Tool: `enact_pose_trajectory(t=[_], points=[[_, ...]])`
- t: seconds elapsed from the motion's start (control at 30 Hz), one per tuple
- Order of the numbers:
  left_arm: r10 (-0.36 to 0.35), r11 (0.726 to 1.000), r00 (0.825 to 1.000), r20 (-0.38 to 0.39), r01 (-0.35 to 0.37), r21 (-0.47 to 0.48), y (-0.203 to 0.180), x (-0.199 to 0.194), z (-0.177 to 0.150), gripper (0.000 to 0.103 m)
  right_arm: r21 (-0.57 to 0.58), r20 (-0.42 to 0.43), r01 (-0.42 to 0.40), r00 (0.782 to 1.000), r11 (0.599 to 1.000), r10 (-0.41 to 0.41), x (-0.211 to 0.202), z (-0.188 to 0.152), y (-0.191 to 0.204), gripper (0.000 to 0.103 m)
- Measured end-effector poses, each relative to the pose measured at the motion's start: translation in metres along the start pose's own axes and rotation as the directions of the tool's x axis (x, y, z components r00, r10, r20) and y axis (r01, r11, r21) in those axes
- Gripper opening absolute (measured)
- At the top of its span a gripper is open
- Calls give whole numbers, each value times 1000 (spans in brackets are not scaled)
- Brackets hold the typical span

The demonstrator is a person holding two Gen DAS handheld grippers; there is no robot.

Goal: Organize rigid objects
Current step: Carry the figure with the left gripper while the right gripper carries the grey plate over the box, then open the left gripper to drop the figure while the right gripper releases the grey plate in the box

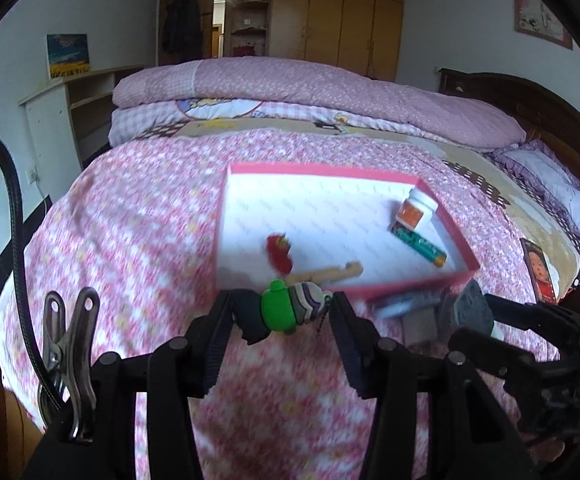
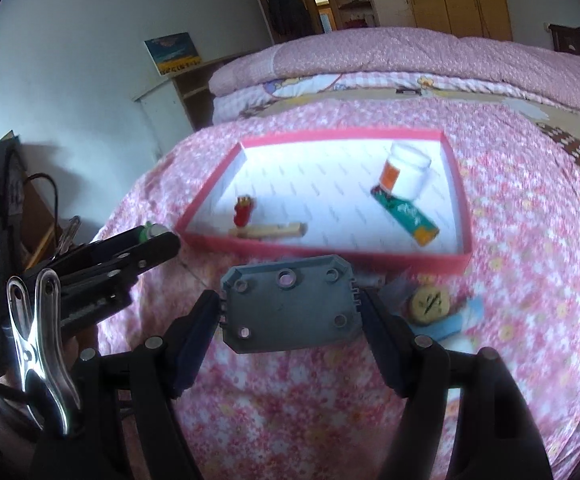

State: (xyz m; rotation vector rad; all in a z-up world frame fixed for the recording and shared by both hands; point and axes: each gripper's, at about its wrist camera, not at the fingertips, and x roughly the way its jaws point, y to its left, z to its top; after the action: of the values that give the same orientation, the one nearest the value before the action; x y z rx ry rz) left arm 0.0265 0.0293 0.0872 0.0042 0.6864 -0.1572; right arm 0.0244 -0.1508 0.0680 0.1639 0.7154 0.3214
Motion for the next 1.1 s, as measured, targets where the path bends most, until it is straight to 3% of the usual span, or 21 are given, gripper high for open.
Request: enact_pose_trajectory(t=[0.27, 0.47, 0.77, 1.1], points=[[13, 998, 999, 50, -16, 65, -15, 6, 40, 51, -4, 58, 15, 998, 1000, -15, -3, 32, -7, 72], [-5, 998, 998, 63, 1, 59, -17, 21, 64, 51, -2, 98, 30, 995, 1000, -30, -1, 56, -12, 72], [-3, 1000, 1000, 2, 3, 26, -14, 76, 80, 51, 25, 77, 54, 995, 998, -56, 26, 66, -29, 72], [13, 1000, 997, -79, -11, 29, -12, 127, 70, 51, 28, 21, 77, 997, 997, -78, 57, 62, -39, 72]])
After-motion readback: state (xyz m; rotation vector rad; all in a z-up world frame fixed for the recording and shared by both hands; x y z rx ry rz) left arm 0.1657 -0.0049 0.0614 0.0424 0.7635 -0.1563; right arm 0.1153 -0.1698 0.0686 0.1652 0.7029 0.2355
